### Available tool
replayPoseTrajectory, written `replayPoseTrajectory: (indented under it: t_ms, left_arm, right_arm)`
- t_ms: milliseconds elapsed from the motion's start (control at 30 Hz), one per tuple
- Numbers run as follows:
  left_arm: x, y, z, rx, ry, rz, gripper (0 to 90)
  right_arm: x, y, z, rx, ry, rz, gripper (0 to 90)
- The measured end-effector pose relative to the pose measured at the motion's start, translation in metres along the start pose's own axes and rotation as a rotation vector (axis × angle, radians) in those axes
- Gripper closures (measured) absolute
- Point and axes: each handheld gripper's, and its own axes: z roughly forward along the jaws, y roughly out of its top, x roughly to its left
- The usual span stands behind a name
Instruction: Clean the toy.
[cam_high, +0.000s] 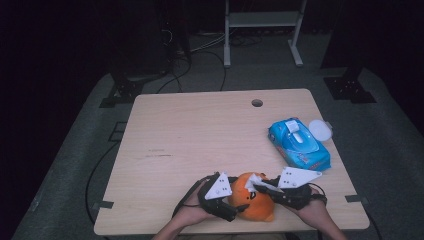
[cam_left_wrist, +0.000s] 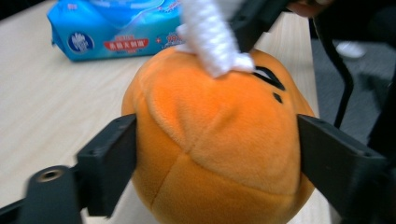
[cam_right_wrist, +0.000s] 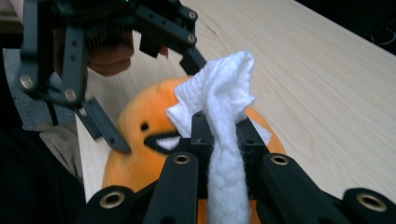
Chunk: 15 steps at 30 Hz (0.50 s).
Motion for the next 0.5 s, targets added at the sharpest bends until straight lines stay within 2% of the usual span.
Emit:
replayPoseTrajectory:
  t_ms: [67, 100, 167, 200, 233, 267, 300, 333, 433, 500]
  left_arm:
    - [0.002, 0.000, 0.001, -0.001, 0.000, -0.027, 14.8]
    - [0.001, -0.001, 0.001, -0.003, 0.010, -0.021, 16.8]
    - [-0.003, 0.000, 0.002, -0.009, 0.032, 0.036, 24.1]
    - [-0.006, 0.000, 0.002, -0.005, 0.039, 0.059, 25.4]
    - [-0.008, 0.001, 0.002, 0.009, 0.051, 0.097, 26.6]
    - [-0.008, 0.000, 0.002, 0.010, 0.056, 0.107, 27.7]
    - [-0.007, -0.001, 0.001, 0.003, 0.050, 0.098, 28.4]
    - [-0.006, -0.003, 0.001, 0.003, 0.047, 0.098, 28.7]
    - [-0.004, -0.005, -0.001, 0.003, 0.037, 0.080, 27.9]
    - [-0.002, -0.004, 0.000, 0.005, 0.026, 0.044, 21.7]
  right_arm:
    - [0.003, 0.001, -0.001, -0.005, 0.018, 0.007, 80.6]
    - [0.005, 0.002, -0.001, -0.008, 0.029, 0.004, 80.6]
    - [0.014, 0.008, 0.004, -0.033, 0.119, -0.002, 80.6]
    - [0.021, 0.011, 0.008, -0.024, 0.128, -0.021, 80.6]
    - [0.024, 0.013, 0.011, -0.012, 0.122, -0.046, 80.6]
    - [0.026, 0.014, 0.013, 0.003, 0.112, -0.076, 80.6]
    - [0.025, 0.014, 0.013, 0.004, 0.109, -0.072, 80.6]
    - [0.019, 0.012, 0.011, -0.009, 0.102, -0.045, 80.6]
    - [0.001, 0.003, 0.001, 0.002, 0.010, -0.006, 80.6]
    - [-0.011, -0.007, -0.005, 0.013, -0.012, 0.032, 80.6]
